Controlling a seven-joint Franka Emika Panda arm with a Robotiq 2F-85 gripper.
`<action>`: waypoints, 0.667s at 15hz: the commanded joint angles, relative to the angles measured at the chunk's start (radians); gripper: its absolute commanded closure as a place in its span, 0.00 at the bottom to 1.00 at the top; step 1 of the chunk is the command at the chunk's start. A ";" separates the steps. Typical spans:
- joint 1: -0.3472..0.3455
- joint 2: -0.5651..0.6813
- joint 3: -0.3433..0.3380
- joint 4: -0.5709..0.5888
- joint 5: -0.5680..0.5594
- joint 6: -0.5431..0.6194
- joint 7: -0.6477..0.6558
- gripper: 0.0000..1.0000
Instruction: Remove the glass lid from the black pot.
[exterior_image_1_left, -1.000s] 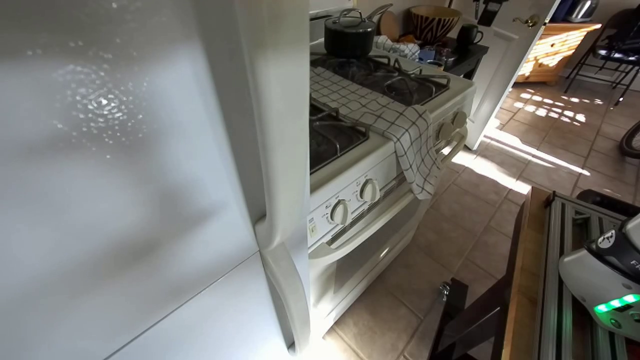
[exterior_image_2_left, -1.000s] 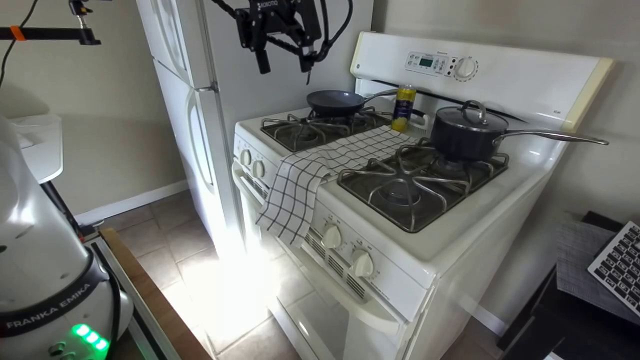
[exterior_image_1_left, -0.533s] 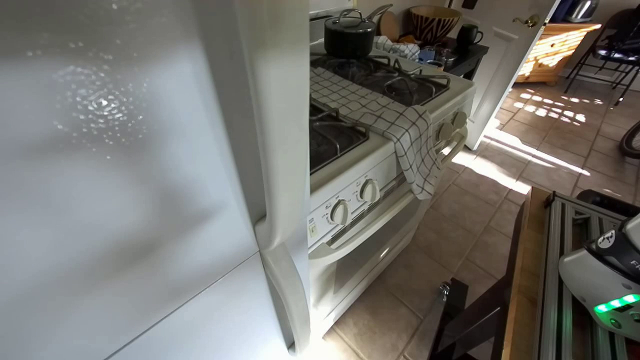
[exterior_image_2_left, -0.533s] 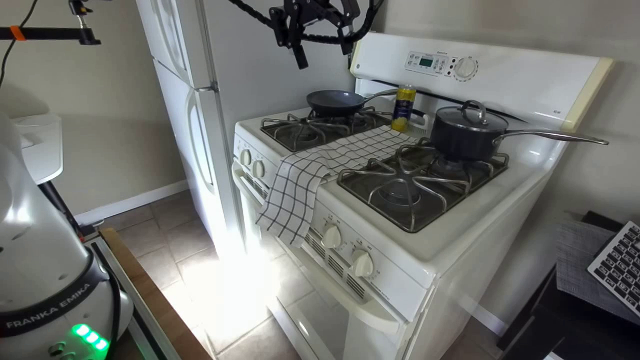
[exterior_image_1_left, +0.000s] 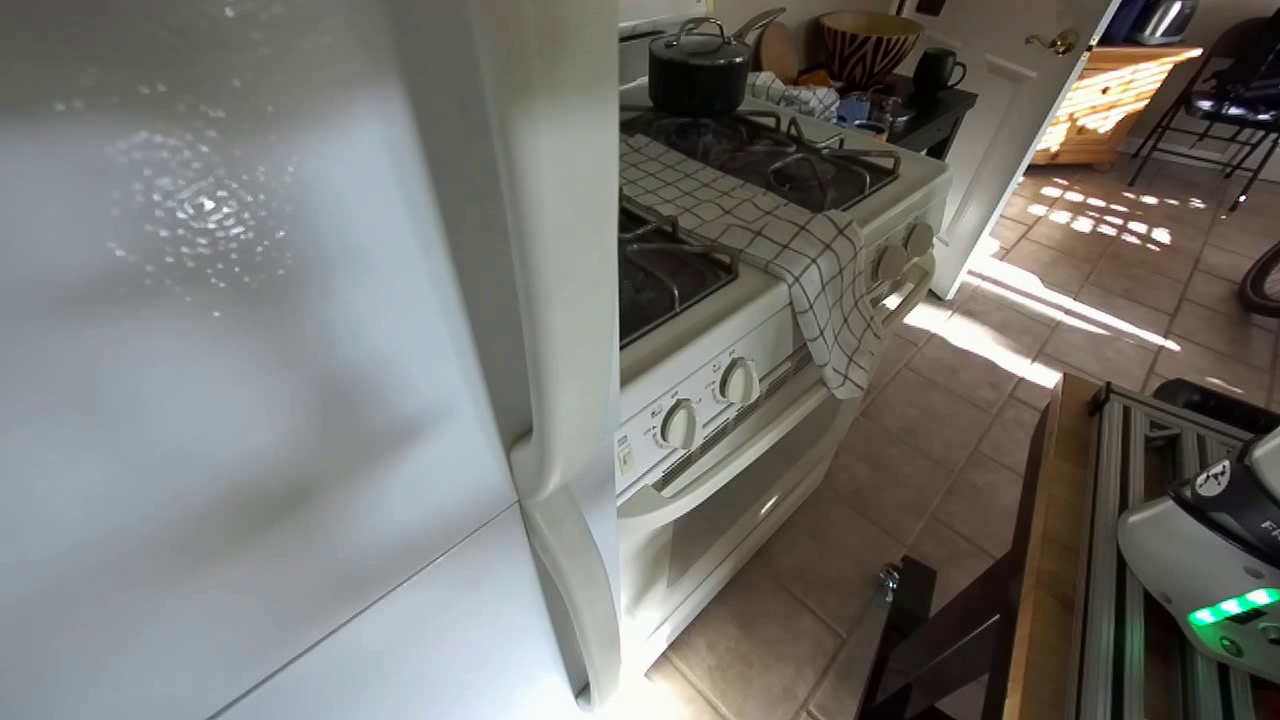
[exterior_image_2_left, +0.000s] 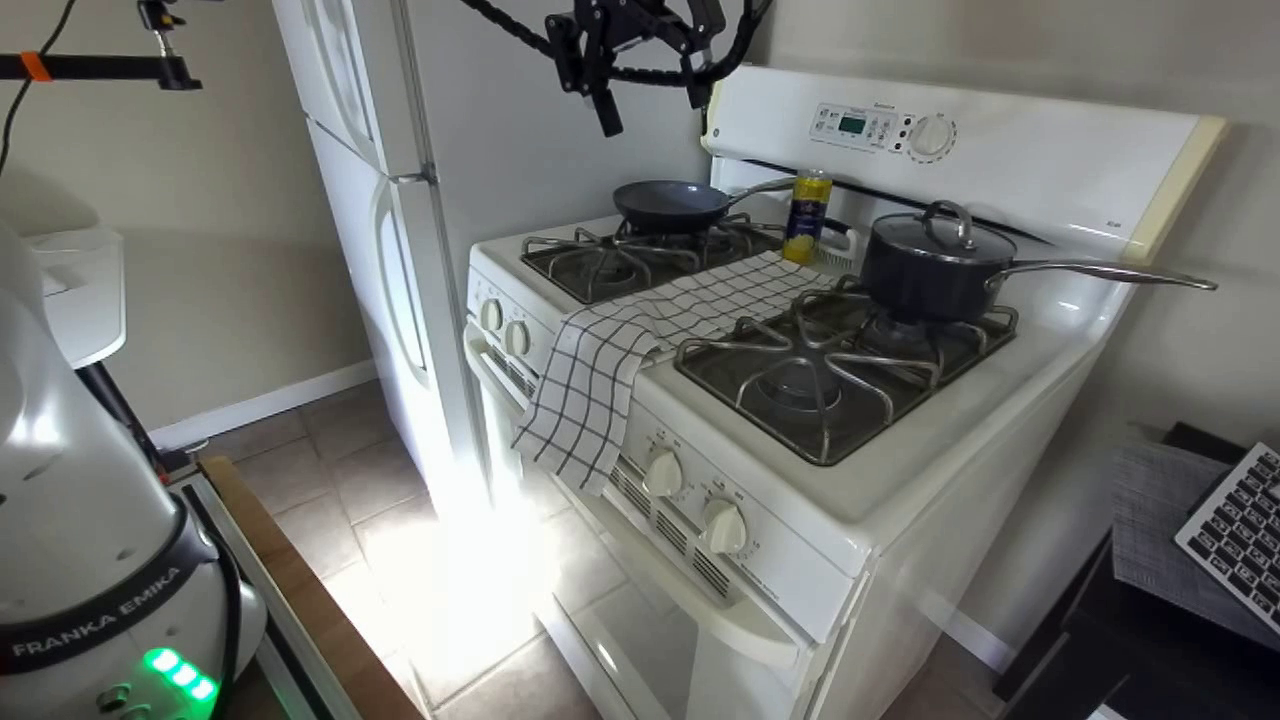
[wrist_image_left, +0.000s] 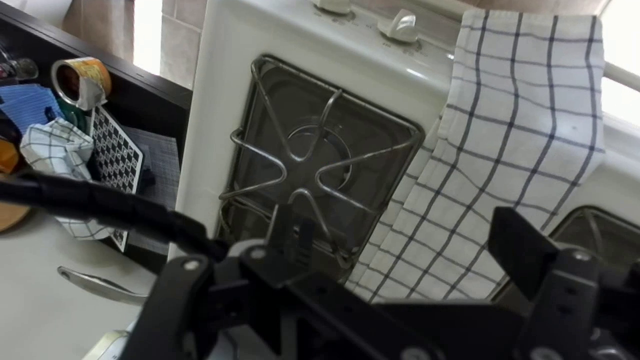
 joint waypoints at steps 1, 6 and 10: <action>-0.012 -0.002 -0.059 -0.026 0.038 0.204 0.026 0.00; 0.029 0.152 -0.263 0.073 0.219 0.545 -0.252 0.00; 0.267 0.295 -0.541 0.284 0.506 0.466 -0.593 0.00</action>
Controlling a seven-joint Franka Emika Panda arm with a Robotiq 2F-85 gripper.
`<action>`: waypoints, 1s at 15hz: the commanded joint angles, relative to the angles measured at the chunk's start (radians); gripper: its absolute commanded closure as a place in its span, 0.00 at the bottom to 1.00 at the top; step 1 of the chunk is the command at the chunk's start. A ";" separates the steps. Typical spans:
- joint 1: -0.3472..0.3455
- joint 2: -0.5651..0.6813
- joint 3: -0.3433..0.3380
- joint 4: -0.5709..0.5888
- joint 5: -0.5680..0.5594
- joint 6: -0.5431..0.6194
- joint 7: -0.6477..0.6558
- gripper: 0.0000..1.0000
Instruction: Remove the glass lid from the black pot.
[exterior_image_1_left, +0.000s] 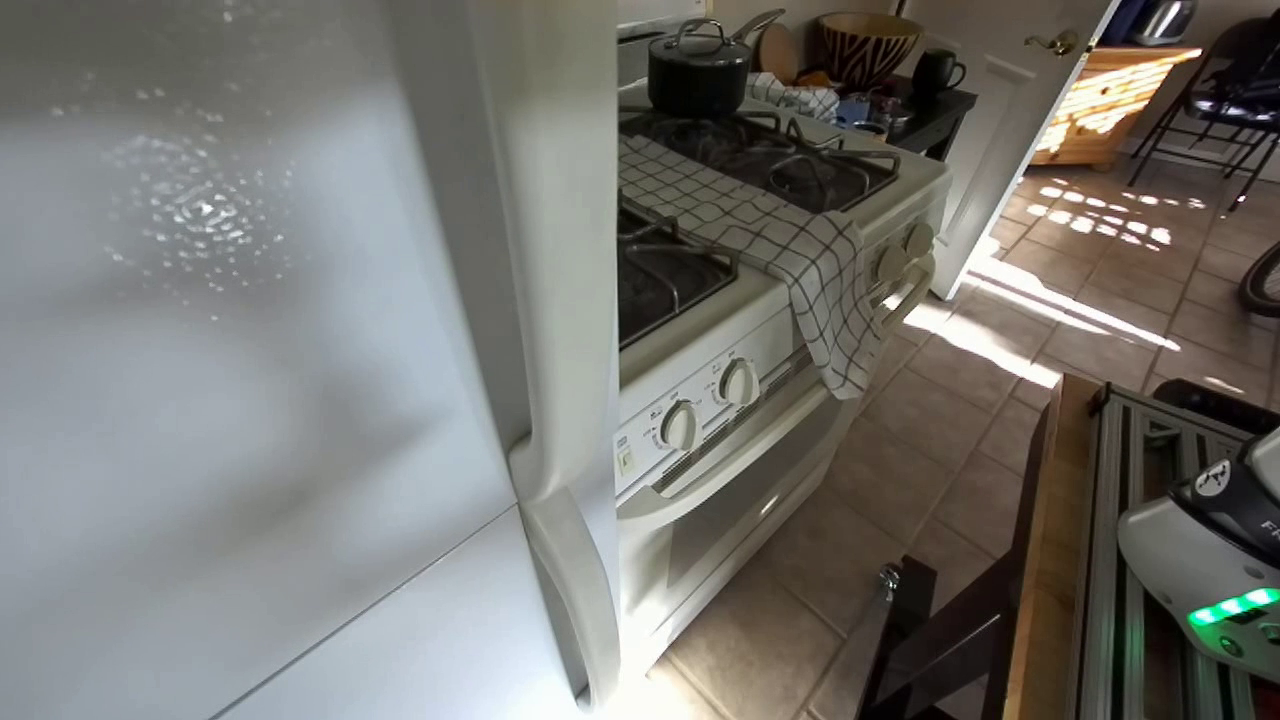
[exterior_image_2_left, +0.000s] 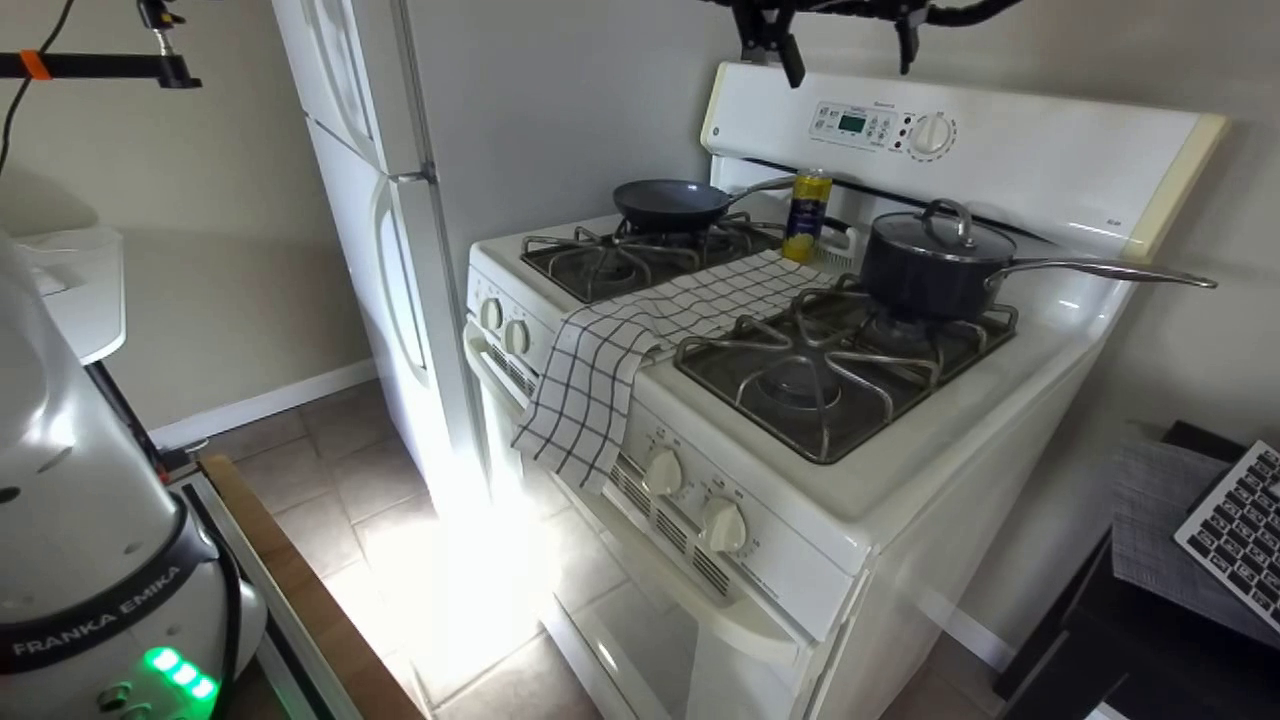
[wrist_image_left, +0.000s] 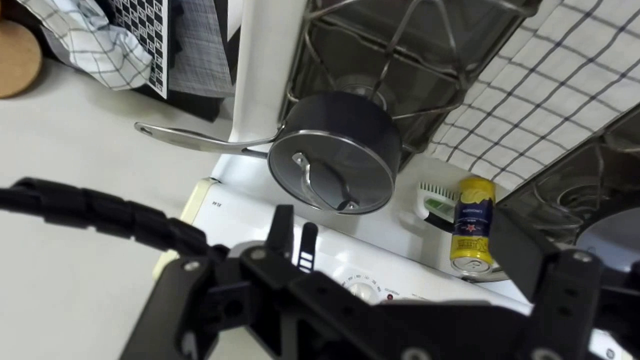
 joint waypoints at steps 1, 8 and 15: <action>0.244 0.150 -0.240 0.225 0.245 -0.129 -0.281 0.00; 0.169 0.520 -0.356 0.634 0.666 -0.456 -0.557 0.00; -0.016 0.494 -0.124 0.625 0.593 -0.414 -0.507 0.00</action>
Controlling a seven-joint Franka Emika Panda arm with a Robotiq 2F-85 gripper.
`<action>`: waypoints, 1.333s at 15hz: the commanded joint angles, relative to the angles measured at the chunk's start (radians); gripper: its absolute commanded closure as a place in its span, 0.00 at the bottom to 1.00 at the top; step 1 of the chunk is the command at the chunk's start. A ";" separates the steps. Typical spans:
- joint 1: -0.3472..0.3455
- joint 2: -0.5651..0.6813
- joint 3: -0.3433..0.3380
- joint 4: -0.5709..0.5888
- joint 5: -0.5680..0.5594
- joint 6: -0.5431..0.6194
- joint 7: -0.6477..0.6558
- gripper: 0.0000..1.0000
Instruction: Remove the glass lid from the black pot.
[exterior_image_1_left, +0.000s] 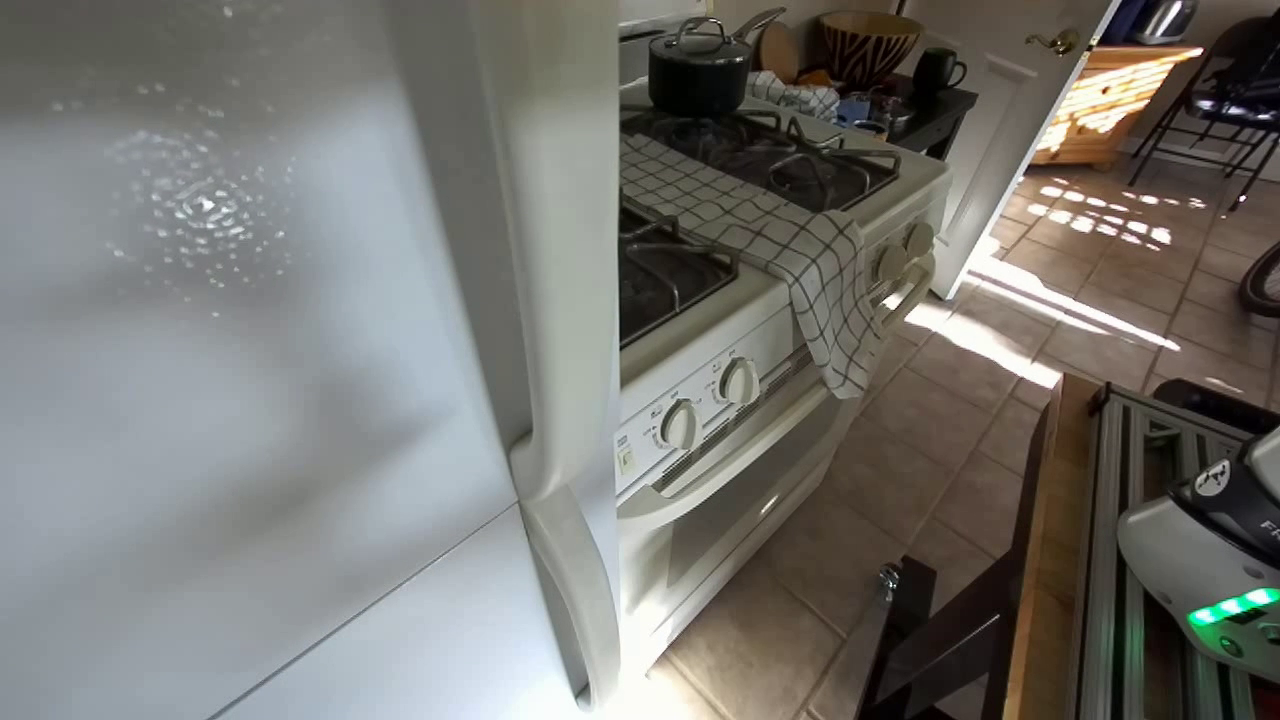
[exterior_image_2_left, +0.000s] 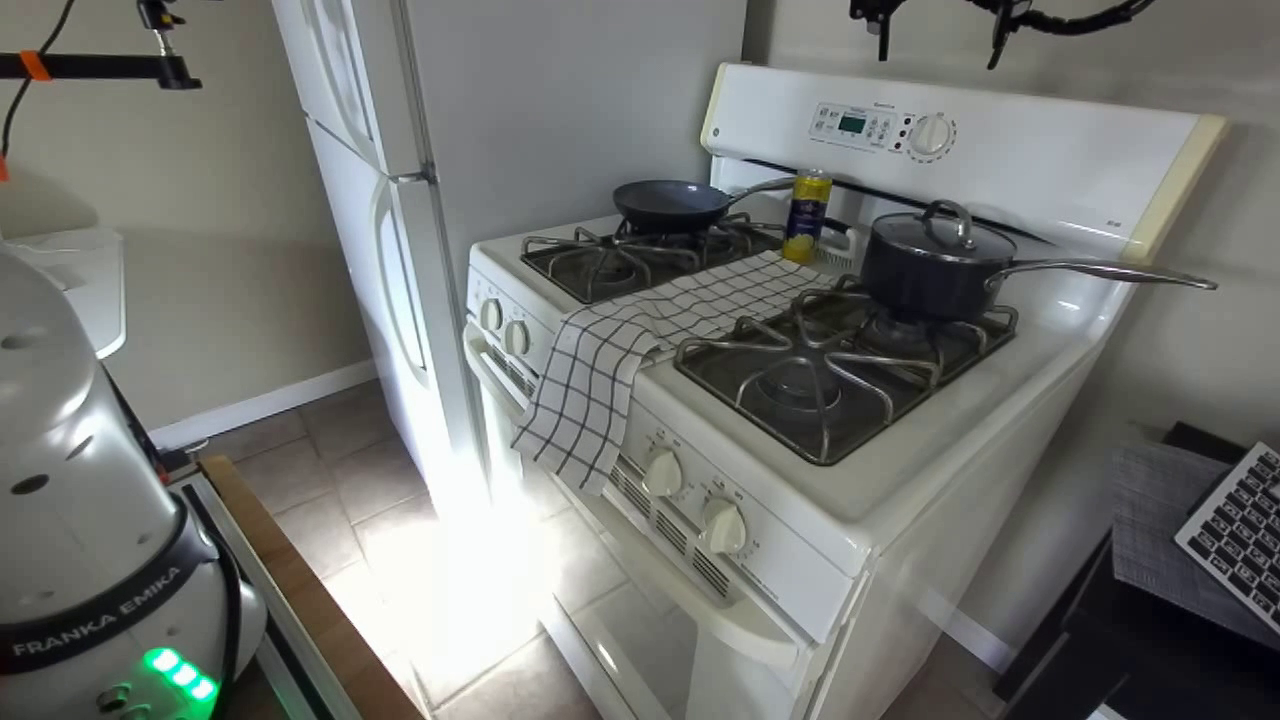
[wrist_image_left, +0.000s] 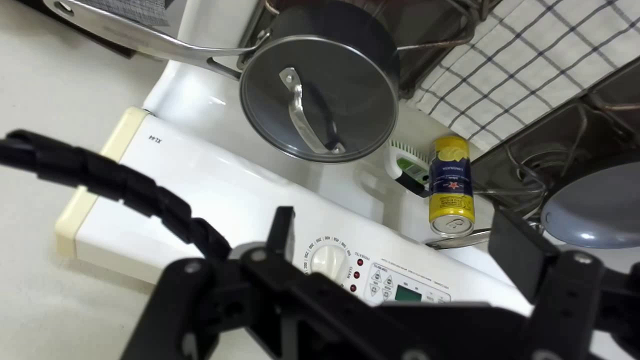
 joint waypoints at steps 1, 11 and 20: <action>-0.223 0.013 0.244 0.028 -0.003 -0.007 0.024 0.00; -0.580 0.386 0.559 0.448 -0.185 -0.056 -0.047 0.00; -0.605 0.540 0.631 0.662 -0.075 -0.146 -0.092 0.00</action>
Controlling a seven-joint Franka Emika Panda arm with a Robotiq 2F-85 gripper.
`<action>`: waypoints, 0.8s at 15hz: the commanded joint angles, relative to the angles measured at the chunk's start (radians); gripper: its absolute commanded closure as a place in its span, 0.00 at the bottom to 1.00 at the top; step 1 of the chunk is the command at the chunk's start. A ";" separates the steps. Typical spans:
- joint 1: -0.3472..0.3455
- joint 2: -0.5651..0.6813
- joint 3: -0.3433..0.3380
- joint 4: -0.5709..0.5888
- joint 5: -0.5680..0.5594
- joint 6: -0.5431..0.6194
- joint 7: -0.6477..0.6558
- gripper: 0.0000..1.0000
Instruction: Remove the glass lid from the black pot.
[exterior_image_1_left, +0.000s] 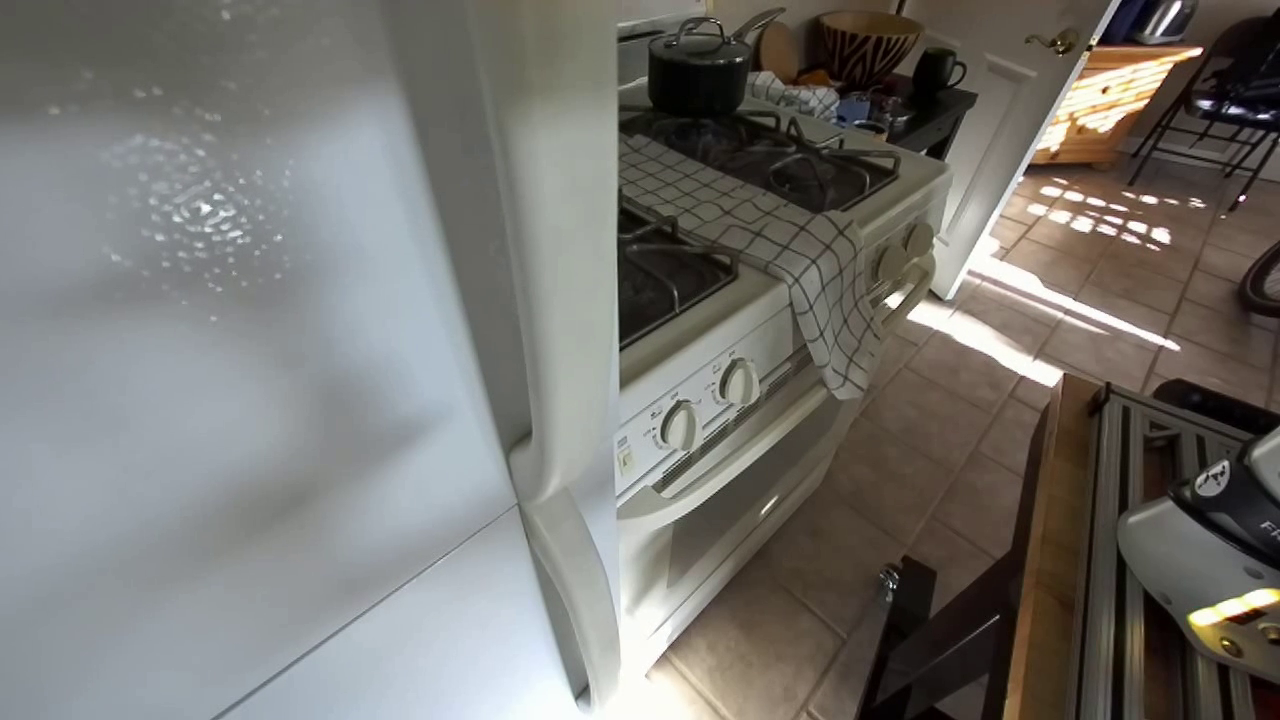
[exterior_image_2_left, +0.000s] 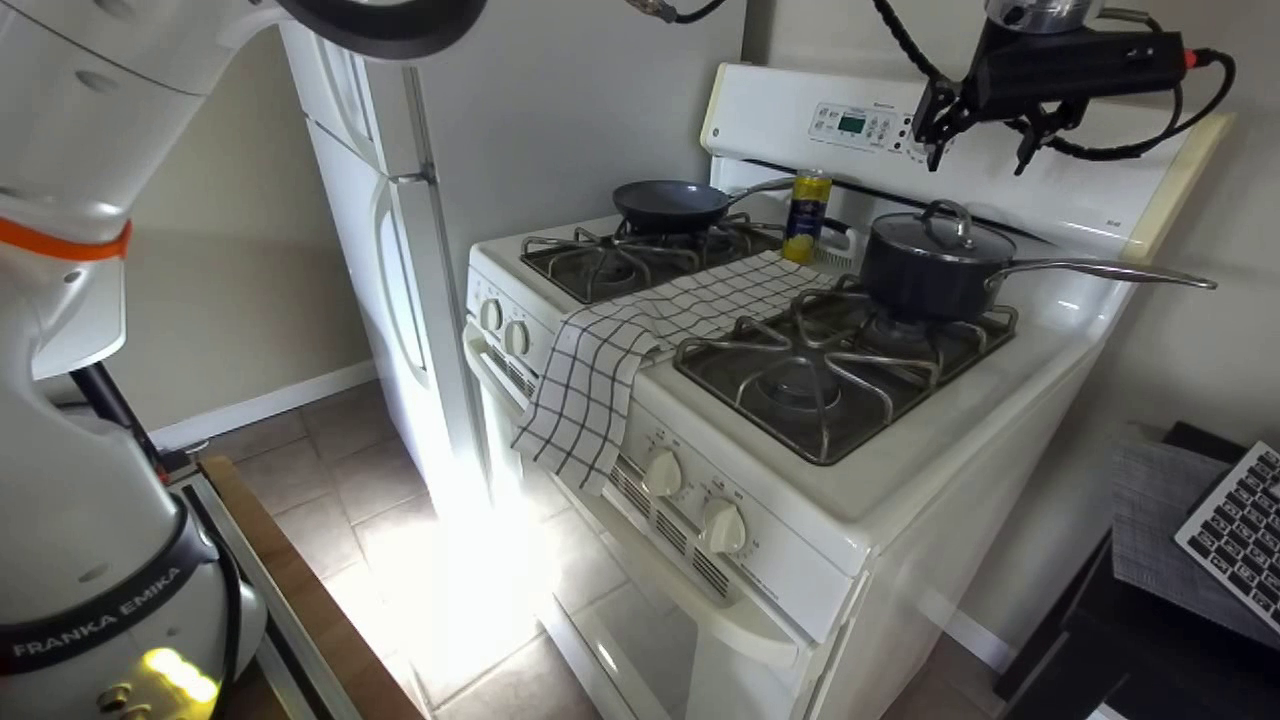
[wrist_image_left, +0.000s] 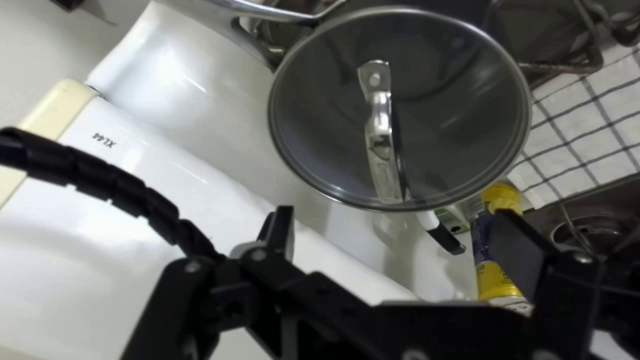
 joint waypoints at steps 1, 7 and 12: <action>-0.007 0.010 0.004 0.017 0.004 -0.005 -0.001 0.00; 0.011 0.058 0.018 0.045 0.009 0.026 -0.009 0.00; 0.031 0.089 0.002 0.049 -0.011 0.026 0.017 0.02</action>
